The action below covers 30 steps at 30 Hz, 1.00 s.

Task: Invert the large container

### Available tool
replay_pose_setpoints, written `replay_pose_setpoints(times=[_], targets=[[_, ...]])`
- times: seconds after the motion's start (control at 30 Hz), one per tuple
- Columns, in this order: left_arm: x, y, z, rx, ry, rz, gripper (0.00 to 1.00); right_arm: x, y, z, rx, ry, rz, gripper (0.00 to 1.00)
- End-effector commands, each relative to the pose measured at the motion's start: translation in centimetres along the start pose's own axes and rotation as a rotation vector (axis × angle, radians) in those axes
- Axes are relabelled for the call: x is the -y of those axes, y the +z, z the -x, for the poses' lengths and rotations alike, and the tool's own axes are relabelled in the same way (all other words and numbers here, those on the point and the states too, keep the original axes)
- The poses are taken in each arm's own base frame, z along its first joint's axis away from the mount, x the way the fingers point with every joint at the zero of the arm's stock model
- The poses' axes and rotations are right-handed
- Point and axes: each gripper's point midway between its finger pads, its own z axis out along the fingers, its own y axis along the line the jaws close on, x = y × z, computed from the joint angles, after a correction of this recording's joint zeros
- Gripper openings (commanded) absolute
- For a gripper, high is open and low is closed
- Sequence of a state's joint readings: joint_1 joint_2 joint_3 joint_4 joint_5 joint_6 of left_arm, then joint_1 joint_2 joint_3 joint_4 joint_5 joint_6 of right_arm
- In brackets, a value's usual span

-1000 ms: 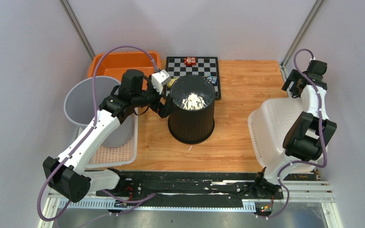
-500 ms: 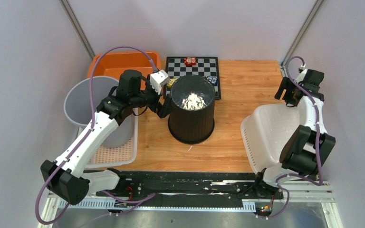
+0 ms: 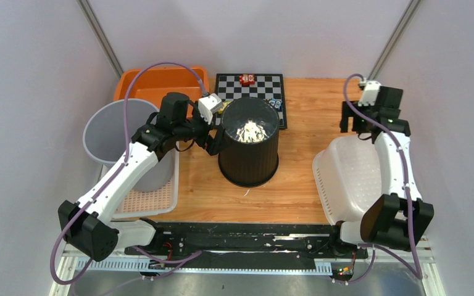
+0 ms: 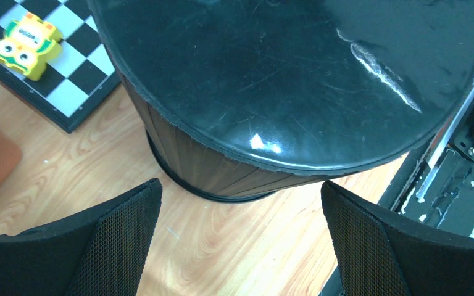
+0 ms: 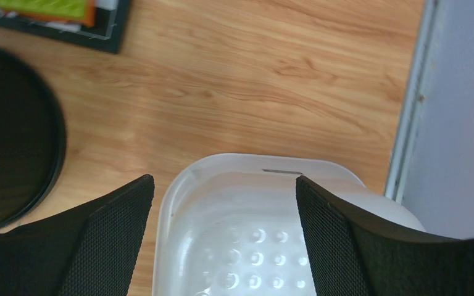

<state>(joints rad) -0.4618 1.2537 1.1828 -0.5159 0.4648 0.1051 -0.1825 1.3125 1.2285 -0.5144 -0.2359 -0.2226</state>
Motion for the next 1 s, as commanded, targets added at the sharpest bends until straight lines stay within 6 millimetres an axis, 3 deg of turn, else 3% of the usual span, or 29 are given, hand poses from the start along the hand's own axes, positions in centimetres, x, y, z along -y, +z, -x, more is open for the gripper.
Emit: replay_pose_setpoints(times=[0.0,0.1,0.23,0.63,0.8,0.97], targets=[[0.6,1.4,-0.4,-0.004,-0.047,-0.051,1.00,-4.4,0.3,-1.9,-0.058,-0.182,0.108,0.87],[0.6,2.0,-0.2,0.004,-0.059,-0.062,1.00,-4.4,1.5,-3.5,-0.120,-0.213,0.108,0.87],[0.8,2.8,0.3,0.028,-0.061,-0.089,1.00,-2.7,2.4,-6.1,-0.243,-0.275,0.046,0.87],[4.5,7.8,0.6,-0.001,0.001,-0.237,1.00,0.3,-1.2,-11.5,-0.453,-0.240,0.006,0.87],[5.6,9.9,1.4,-0.004,0.023,-0.267,1.00,2.4,-2.8,-11.6,-0.461,-0.202,-0.038,0.87],[6.7,12.4,2.0,-0.018,0.028,-0.297,1.00,4.7,-4.3,-9.9,-0.416,-0.123,-0.084,0.87]])
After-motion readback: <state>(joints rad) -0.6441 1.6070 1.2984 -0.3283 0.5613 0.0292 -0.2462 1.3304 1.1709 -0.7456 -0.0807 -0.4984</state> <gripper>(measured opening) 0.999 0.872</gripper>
